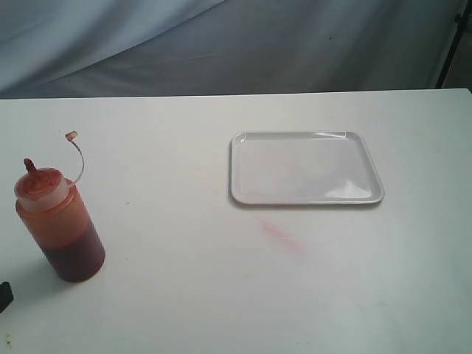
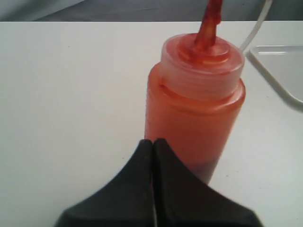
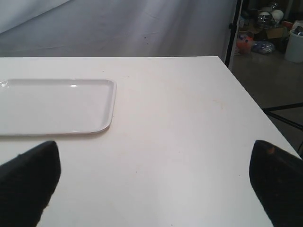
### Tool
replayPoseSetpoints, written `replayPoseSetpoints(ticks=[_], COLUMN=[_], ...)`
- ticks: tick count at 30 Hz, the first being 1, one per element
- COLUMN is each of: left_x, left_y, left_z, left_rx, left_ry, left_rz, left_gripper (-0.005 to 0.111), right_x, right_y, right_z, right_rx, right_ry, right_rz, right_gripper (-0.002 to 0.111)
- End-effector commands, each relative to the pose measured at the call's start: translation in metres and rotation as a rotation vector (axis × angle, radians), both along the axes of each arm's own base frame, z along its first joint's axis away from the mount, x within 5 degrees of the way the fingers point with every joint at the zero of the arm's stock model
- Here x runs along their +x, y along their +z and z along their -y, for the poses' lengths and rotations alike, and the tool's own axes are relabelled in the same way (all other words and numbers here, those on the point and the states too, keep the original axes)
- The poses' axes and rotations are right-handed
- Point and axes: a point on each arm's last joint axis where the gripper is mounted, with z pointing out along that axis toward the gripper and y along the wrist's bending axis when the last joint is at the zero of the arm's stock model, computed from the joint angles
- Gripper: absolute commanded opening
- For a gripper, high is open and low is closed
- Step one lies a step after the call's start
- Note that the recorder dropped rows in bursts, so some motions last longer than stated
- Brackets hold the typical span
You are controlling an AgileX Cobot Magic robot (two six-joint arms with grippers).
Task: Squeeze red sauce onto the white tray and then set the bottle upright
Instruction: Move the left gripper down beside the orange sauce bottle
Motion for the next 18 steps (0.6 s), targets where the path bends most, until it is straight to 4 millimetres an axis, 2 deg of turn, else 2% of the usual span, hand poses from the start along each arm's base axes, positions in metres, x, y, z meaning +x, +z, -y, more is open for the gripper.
replayPoseSetpoints(ticks=[1, 5, 8, 10, 14, 18], left_x=[-0.005, -0.006, -0.007, -0.008, -0.011, -0.013], left_y=[-0.003, -0.005, -0.006, -0.007, -0.010, -0.013], left_z=[-0.001, 0.001, 0.003, 0.005, 0.008, 0.010], left_rx=[-0.034, -0.037, -0.054, -0.092, -0.173, -0.207], left_ry=[0.031, 0.012, -0.010, -0.008, -0.008, -0.011], left_rz=[-0.040, -0.065, -0.076, -0.096, -0.156, -0.204], left_gripper=[0.000, 0.005, 0.017, 0.032, 0.070, 0.091], right_x=[0.000, 0.000, 0.000, 0.000, 0.000, 0.000], right_y=[0.000, 0.000, 0.000, 0.000, 0.000, 0.000], right_z=[0.001, 0.001, 0.001, 0.001, 0.001, 0.001], right_rx=[-0.005, -0.005, -0.005, -0.005, -0.005, -0.005], right_ry=[-0.007, -0.007, -0.007, -0.007, -0.007, -0.007], right_rz=[0.009, 0.009, 0.009, 0.009, 0.009, 0.009], right_gripper=[0.105, 0.105, 0.105, 0.105, 0.105, 0.105])
